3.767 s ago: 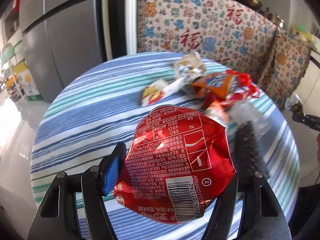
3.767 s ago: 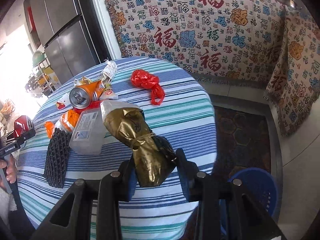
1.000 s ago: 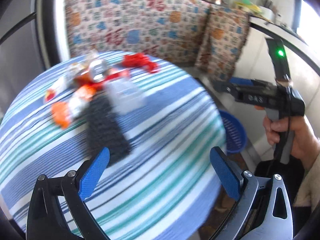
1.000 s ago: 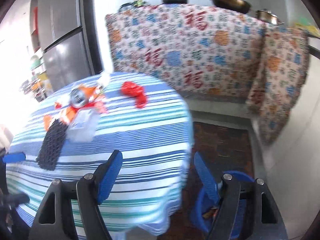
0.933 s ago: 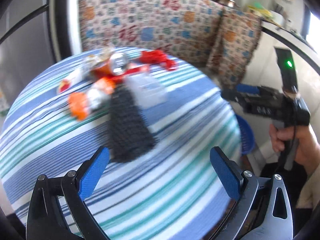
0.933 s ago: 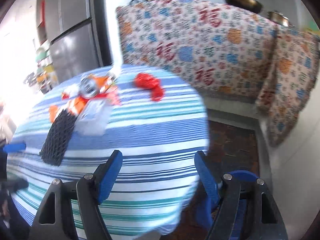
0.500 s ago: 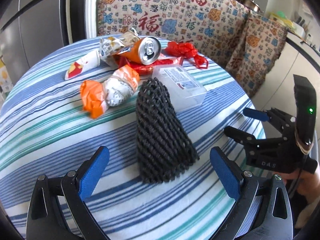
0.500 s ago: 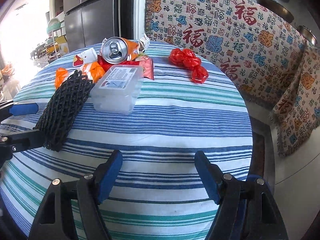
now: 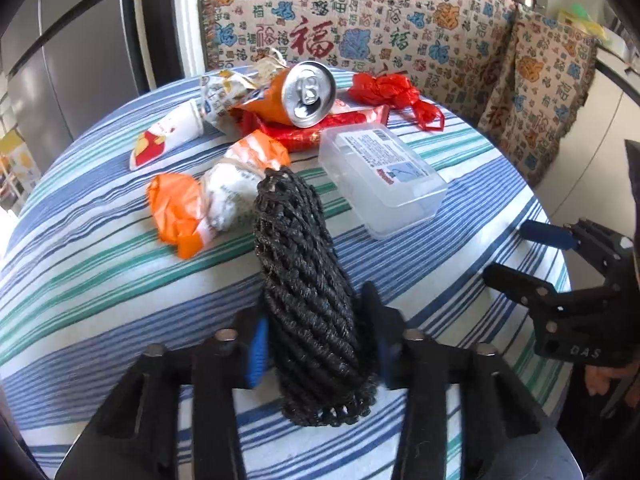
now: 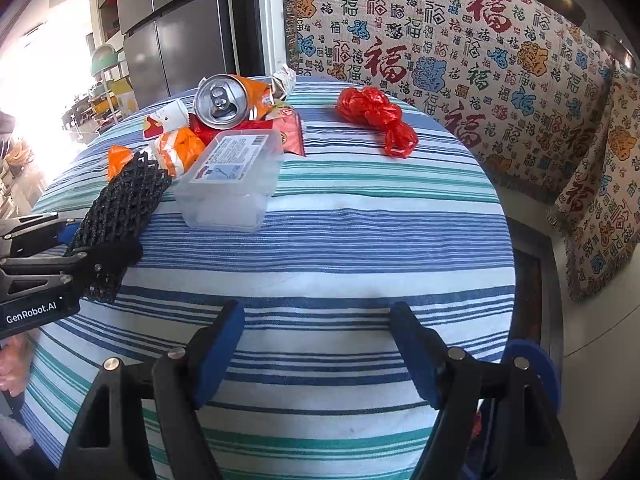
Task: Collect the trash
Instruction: 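Return to the table and grasp the black foam net with the left tool, then grasp the clear plastic box with the right tool while the left tool lifts the black net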
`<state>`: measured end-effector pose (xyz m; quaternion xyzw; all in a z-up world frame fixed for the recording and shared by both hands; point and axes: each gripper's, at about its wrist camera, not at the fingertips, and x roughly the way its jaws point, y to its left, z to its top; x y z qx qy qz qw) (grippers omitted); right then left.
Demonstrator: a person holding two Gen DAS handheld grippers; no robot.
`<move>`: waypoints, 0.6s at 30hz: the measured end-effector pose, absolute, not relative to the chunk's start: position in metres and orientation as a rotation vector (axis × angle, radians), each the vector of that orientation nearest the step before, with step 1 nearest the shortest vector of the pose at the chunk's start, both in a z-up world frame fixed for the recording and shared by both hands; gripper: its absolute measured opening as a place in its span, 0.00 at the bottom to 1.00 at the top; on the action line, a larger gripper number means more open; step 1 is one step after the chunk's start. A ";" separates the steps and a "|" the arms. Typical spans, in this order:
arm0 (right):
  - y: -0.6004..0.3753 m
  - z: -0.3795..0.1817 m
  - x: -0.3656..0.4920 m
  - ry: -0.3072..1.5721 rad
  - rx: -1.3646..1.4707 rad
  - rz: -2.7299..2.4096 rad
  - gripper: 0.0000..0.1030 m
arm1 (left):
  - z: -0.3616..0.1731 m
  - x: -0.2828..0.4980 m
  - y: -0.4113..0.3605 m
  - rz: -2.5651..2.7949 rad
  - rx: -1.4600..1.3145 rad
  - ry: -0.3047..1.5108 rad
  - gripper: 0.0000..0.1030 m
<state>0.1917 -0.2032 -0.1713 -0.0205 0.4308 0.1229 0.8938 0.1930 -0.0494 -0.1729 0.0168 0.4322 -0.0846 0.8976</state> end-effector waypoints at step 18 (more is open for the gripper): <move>-0.111 -0.179 0.256 0.921 -0.071 0.293 0.85 | -0.173 0.168 0.054 0.007 -0.038 0.922 0.88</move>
